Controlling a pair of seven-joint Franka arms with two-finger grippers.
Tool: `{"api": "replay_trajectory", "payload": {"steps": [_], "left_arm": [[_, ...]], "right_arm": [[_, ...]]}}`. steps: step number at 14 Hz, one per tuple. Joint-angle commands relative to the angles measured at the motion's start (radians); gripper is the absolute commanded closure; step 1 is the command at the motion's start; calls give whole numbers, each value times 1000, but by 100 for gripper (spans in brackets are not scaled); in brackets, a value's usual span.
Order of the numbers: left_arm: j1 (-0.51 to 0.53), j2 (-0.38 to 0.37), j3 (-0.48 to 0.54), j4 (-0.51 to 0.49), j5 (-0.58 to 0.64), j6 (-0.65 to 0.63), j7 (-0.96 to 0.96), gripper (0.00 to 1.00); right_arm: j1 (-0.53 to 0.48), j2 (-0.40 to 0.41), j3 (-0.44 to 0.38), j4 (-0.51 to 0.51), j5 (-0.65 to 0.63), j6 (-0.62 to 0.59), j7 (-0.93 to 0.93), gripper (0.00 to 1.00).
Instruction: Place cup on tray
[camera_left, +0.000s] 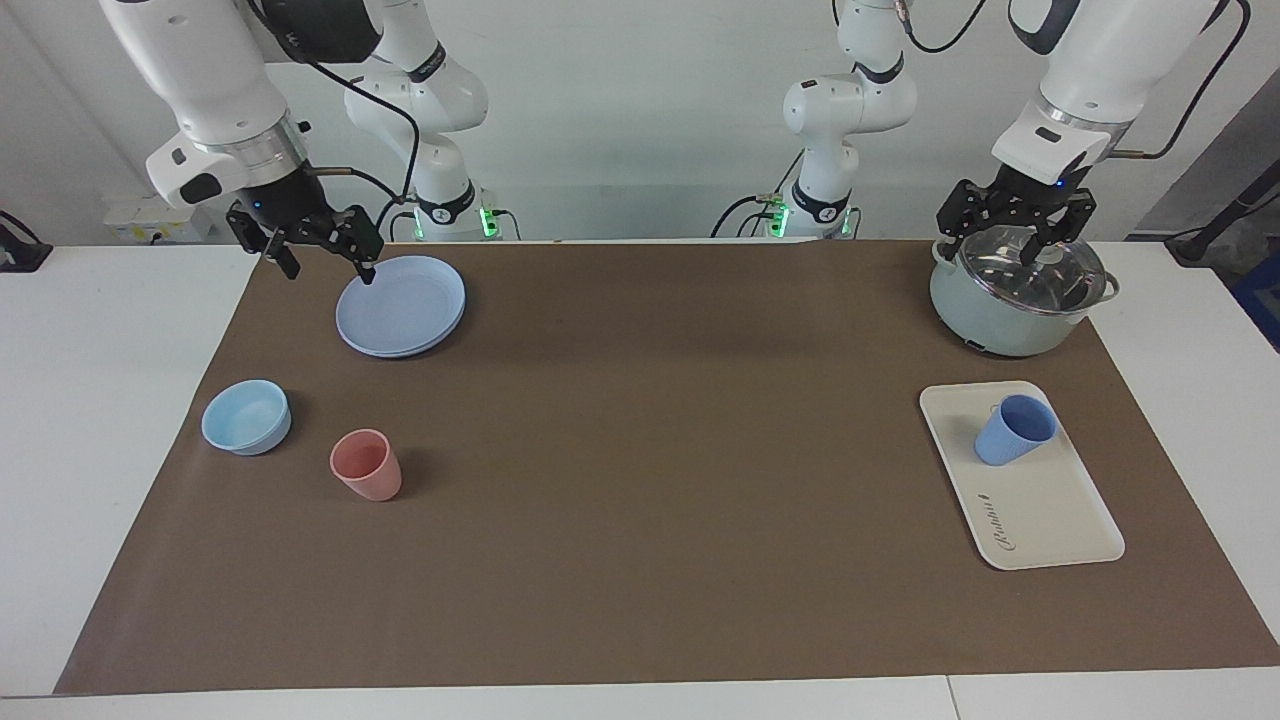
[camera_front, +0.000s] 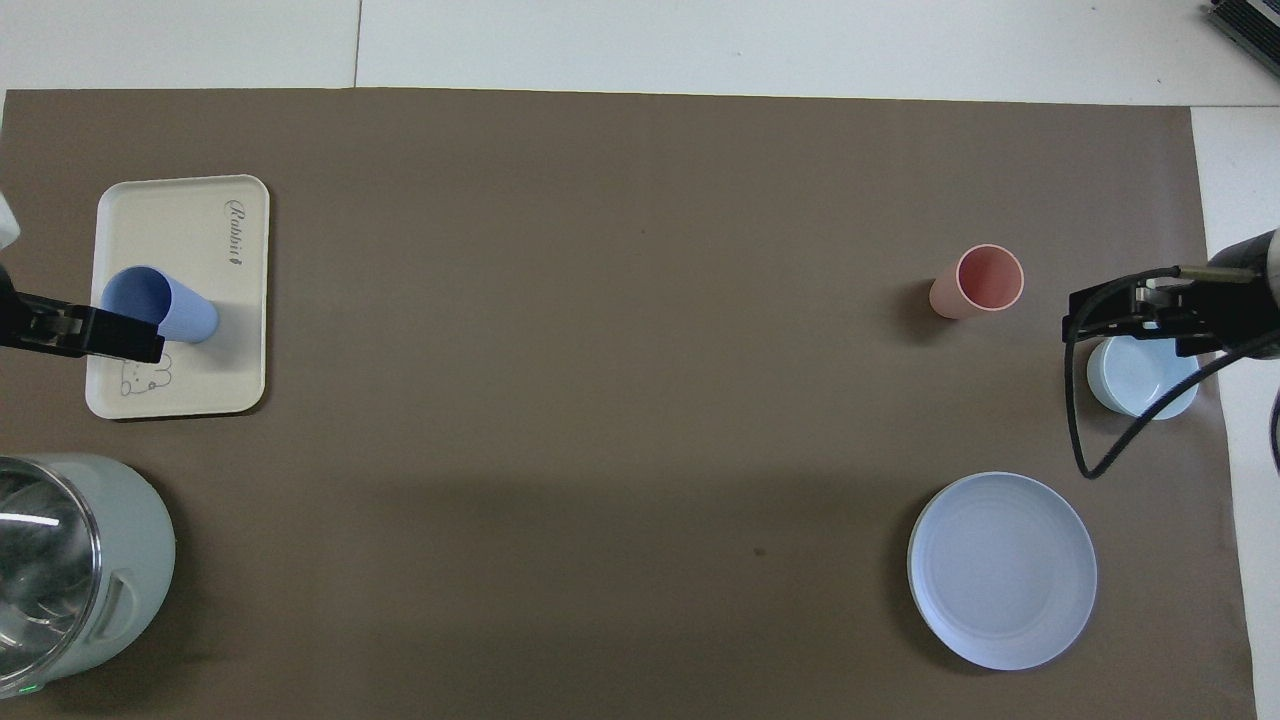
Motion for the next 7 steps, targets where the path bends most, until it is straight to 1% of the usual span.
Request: {"api": "replay_trajectory", "payload": {"steps": [1, 7], "left_arm": [[1, -26, -1, -36, 22, 24, 4, 0], [1, -27, -2, -36, 22, 24, 7, 0]], "right_arm": [[-6, -27, 6, -30, -5, 6, -29, 0], [-1, -32, 7, -30, -5, 3, -59, 0]]}}
